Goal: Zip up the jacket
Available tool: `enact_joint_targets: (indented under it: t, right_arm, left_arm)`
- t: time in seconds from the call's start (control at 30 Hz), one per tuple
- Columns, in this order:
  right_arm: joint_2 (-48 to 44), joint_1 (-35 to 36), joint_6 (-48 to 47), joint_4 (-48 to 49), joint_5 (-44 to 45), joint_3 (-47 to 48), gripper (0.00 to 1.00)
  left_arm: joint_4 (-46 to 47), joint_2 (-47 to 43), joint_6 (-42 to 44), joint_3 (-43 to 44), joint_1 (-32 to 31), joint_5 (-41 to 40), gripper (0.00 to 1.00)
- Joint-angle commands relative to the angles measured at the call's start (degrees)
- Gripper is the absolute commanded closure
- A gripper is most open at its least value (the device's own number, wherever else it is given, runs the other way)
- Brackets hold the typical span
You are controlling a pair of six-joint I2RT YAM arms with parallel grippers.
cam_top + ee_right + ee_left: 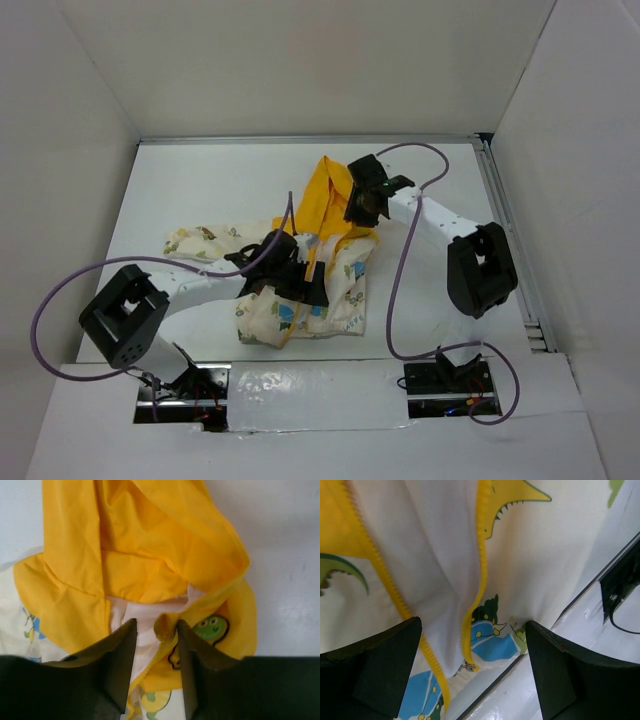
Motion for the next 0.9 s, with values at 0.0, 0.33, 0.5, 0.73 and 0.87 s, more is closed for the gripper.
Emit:
enact_joint_targets:
  t: [0.0,0.33,0.5,0.73,0.87]
  right_arm:
    - [1.8,-1.4,0.5,-3.0,2.4,6.3,0.73]
    - [1.0,0.4,-4.8,0.0,0.8,12.2,1.0]
    - [8.1,3.0,-7.0,-1.6,2.7,19.7,1.0]
    - [25.9,5.1,-7.2,-8.6,1.4,38.5,1.0]
    - [30.2,5.0,-7.6,-8.9,-0.9,42.3,0.97]
  left_arm:
    - [0.9,3.4,0.9,3.1,-2.3,-1.9,0.03]
    - [0.5,9.8,-0.4,5.3,-4.3,-2.3,0.2]
    - [0.3,9.9,-0.6,4.7,-5.0,-2.1,0.21]
    - [-2.3,9.8,-2.0,4.6,-6.4,-5.2,0.22]
    - [-3.4,8.3,-2.2,4.3,-6.9,-6.0,0.22]
